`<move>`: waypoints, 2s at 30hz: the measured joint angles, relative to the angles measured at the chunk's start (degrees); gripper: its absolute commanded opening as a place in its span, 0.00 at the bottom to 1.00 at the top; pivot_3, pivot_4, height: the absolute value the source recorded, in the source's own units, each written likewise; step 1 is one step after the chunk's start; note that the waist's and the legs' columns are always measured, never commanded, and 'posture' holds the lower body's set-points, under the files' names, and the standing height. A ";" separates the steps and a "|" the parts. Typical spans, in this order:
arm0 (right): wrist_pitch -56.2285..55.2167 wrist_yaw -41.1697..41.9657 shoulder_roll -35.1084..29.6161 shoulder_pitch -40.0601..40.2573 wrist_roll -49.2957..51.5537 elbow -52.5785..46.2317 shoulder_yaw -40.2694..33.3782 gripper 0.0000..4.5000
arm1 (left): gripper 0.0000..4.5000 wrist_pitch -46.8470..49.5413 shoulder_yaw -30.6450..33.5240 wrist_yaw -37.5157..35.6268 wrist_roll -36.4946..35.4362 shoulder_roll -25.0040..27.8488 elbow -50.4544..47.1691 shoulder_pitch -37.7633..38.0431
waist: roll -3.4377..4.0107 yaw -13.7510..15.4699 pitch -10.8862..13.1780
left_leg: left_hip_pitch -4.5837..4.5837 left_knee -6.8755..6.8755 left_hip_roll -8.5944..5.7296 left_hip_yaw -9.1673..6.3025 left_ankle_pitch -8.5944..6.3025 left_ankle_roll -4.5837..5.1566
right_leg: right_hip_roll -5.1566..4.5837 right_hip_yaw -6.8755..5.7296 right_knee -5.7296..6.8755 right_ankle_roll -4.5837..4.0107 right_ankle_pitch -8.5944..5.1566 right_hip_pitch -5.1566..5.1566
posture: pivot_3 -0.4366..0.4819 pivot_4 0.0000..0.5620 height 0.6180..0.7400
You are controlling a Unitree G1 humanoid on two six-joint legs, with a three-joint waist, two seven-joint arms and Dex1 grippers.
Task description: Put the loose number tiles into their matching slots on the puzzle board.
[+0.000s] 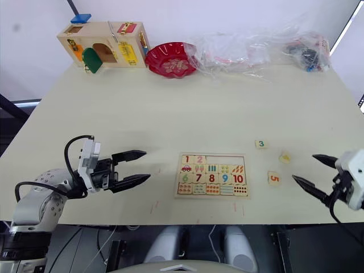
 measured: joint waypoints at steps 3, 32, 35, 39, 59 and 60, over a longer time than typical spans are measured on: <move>-1.03 3.83 -2.74 -9.72 -3.00 7.66 6.67 1.00 | 0.99 -0.49 -0.09 -3.56 -0.77 0.29 1.11 -1.31 | -0.03 -0.09 0.02 | 0.01 0.03 0.00 0.01 0.00 0.00 | -0.01 0.00 0.00 0.01 0.01 0.02 | 0.48 0.27 1.00; -27.30 25.98 13.88 -62.49 -26.44 71.23 34.48 1.00 | 0.99 -0.95 7.72 -2.55 -9.02 -1.38 2.91 1.10 | 0.02 -1.69 0.22 | 0.01 0.01 0.06 -0.23 0.00 0.00 | -0.15 -0.06 0.11 -0.07 0.10 -0.13 | 0.48 0.27 1.00; -27.89 25.92 14.74 -63.17 -26.78 72.16 34.47 1.00 | 0.99 -1.02 7.72 -1.91 -9.01 -1.49 2.84 1.25 | 0.02 -1.66 0.22 | 0.00 0.01 0.06 -0.23 0.00 0.00 | -0.16 -0.06 0.11 -0.06 0.10 -0.12 | 0.48 0.27 1.00; -27.91 25.86 15.28 -63.74 -26.98 73.17 34.27 0.60 | 1.00 -1.03 7.68 -1.30 -9.02 -1.75 1.58 1.41 | 0.02 -1.66 0.22 | 0.00 0.01 0.06 -0.23 0.00 0.00 | -0.18 -0.06 0.10 -0.06 0.10 -0.12 | 0.48 0.27 1.00; -2.09 16.11 11.00 -39.09 -20.19 26.43 28.14 0.21 | 1.00 -1.49 7.73 -0.63 -8.93 -1.84 1.21 2.91 | 0.09 -1.14 0.25 | -0.09 -0.02 0.04 -0.41 -0.01 0.00 | -0.22 -0.19 0.06 -0.06 0.10 -0.12 | 0.48 0.27 1.00; -1.28 15.98 10.78 -38.26 -19.77 24.47 27.99 0.21 | 1.00 -1.52 7.75 -0.68 -8.92 -1.81 1.26 2.96 | 0.08 -1.16 0.25 | -0.08 0.00 0.04 -0.39 -0.01 0.00 | -0.21 -0.17 0.06 -0.06 0.10 -0.11 | 0.48 0.27 1.00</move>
